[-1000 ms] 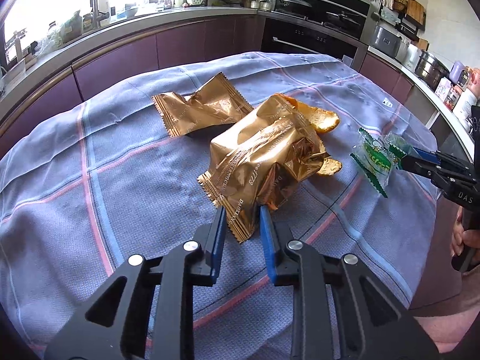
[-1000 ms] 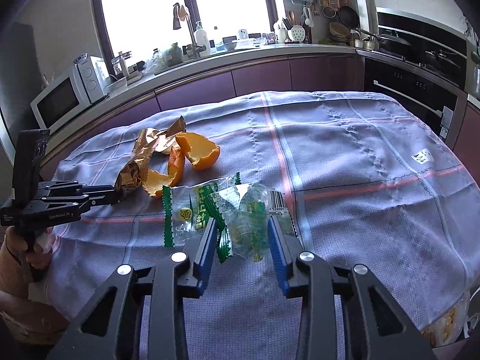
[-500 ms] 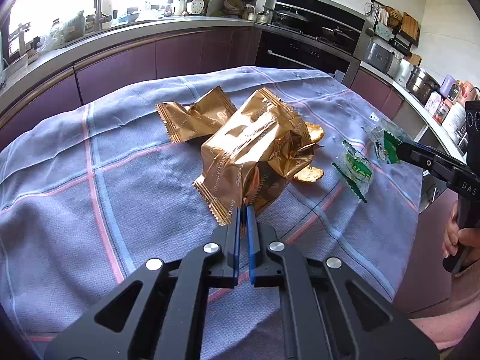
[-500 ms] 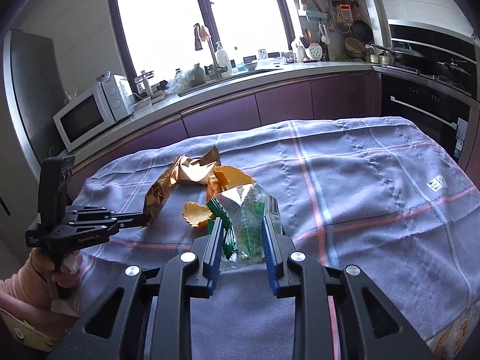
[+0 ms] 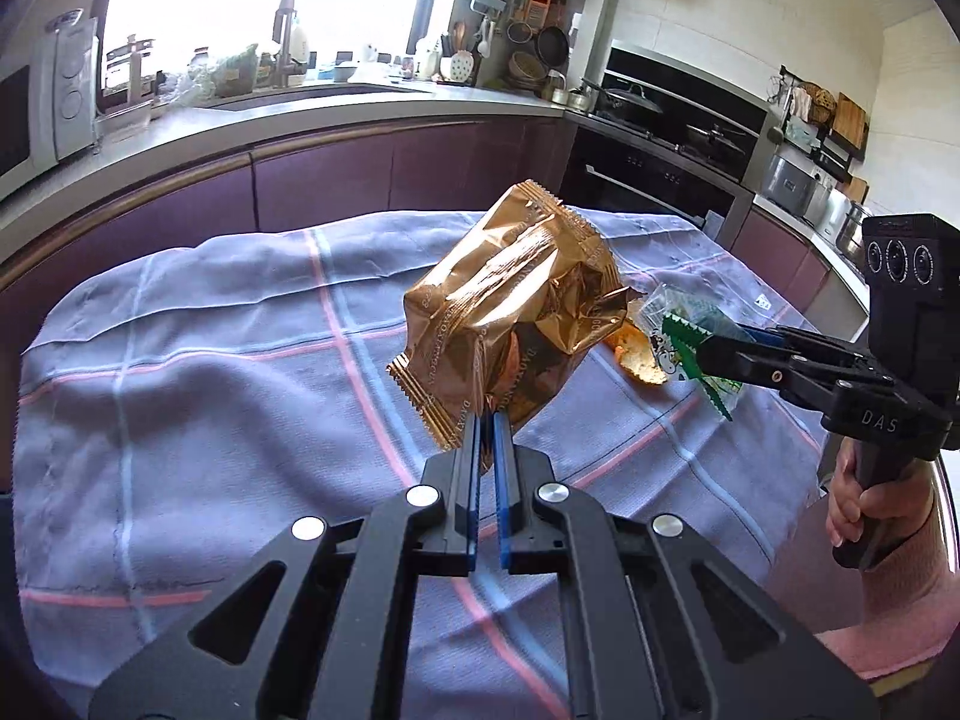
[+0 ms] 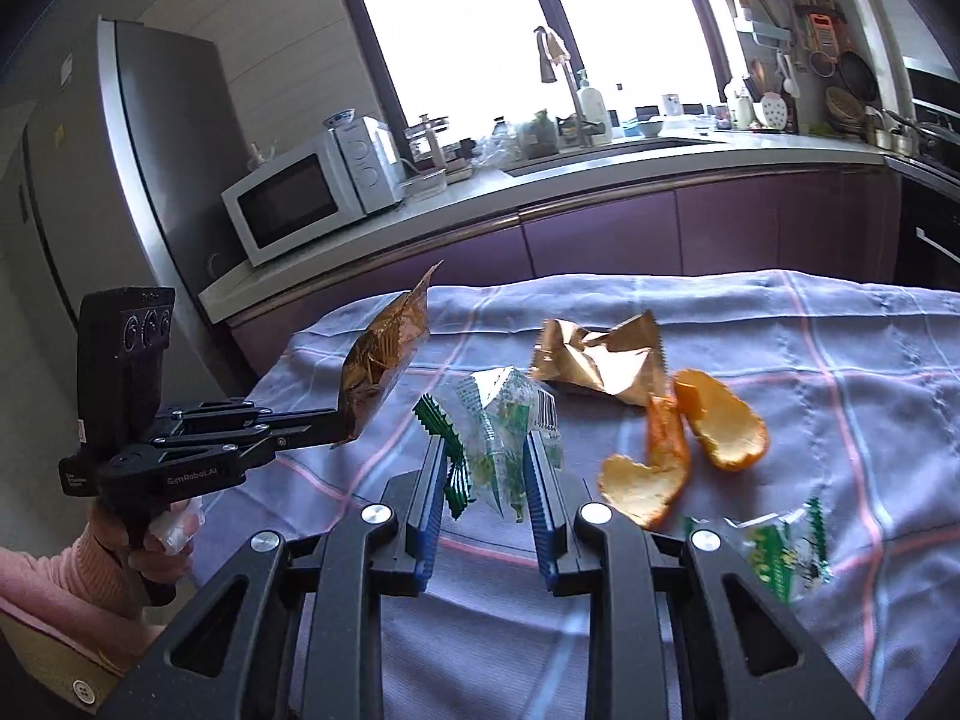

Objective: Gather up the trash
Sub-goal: 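Carry both wrappers to the teal bin and open both tools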

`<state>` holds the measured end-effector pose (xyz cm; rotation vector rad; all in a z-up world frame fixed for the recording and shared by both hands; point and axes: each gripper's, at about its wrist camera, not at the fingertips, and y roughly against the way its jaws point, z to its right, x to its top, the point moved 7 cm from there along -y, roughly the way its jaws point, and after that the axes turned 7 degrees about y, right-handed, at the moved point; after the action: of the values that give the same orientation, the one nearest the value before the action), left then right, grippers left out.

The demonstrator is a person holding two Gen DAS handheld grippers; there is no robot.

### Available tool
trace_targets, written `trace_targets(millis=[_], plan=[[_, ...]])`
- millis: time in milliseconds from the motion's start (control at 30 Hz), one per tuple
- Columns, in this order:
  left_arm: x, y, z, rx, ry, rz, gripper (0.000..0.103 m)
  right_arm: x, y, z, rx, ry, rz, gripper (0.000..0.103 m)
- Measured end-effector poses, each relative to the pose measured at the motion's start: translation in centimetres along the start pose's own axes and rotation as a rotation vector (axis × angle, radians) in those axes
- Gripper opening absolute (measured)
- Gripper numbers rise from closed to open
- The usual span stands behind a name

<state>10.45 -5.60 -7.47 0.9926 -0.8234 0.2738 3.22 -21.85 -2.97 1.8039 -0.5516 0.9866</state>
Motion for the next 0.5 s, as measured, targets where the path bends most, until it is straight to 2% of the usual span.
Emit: trace_targets(millis=[167,500], plan=[[-1.5,4.1,-4.3,0.065,0.064,0.034,0.005,1.5,-3.0,-4.7,0.108,0.083,-0.026,0.024],[-4.0,12.8,-12.9,0.244,0.199,0.133,0.005,4.5,-8.6,-14.2,0.321,0.22,-0.078,0.024]])
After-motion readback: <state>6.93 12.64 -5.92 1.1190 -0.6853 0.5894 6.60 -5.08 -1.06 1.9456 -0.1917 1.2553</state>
